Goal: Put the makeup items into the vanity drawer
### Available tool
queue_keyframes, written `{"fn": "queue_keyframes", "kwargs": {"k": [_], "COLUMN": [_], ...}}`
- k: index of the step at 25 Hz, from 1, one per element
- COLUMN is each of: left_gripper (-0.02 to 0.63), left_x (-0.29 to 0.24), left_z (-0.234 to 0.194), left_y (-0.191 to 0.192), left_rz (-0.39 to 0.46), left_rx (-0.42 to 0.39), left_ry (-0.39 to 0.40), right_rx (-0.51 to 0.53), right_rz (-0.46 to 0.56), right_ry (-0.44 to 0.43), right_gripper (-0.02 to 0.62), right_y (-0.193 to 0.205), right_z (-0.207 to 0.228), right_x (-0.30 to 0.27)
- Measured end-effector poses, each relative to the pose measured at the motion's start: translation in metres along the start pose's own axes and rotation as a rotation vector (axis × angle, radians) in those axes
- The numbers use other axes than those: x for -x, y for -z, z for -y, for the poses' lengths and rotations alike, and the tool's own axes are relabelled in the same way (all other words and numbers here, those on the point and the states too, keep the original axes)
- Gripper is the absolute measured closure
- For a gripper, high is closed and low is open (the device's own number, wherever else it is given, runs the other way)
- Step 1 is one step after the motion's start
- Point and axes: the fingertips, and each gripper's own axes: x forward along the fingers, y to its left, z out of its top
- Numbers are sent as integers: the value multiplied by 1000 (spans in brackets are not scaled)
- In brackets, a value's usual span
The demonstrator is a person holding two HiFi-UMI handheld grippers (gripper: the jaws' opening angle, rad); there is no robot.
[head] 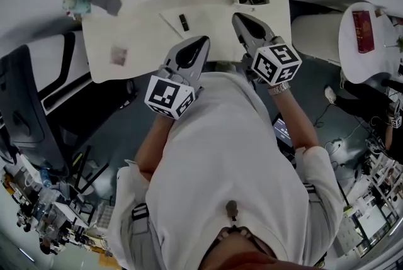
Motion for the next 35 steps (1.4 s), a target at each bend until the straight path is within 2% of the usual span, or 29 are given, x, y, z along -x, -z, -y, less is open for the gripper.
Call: {"fn": "queue_keyframes", "kwargs": {"k": [7,11,16,21,24,27,30,35], "left_gripper": [601,601,601,601,601,601,601,601], "left_x": [25,43,55,54,52,53,50,43], "left_z": [-6,-6,-14,-20,-23,-28,-26,-16], "left_y": [-28,-44,-29,-22,-14,-15,-16,-11], "left_rz": [55,82,50,20,0,15,12,-19], "left_rx": [-61,-96,-94,-96,-60,-36,-43,-68], "left_ry": [17,31,27,45,56,58,72,110], "right_rx": [73,134,134,140,106,73,67,101], "right_rz": [143,151,113,68,44,40,42,22], "right_ry": [30,-9,-14,-23,17,64,81,61], "right_gripper": [589,589,589,589,589,589,589,589], "right_y": [-24,-20,3,14,20,21,20,24], "right_z": [-70,-104,-124,-131,-122,-112,-107,-114], "right_x": [19,25,19,0,-2,-2,-2,-3]}}
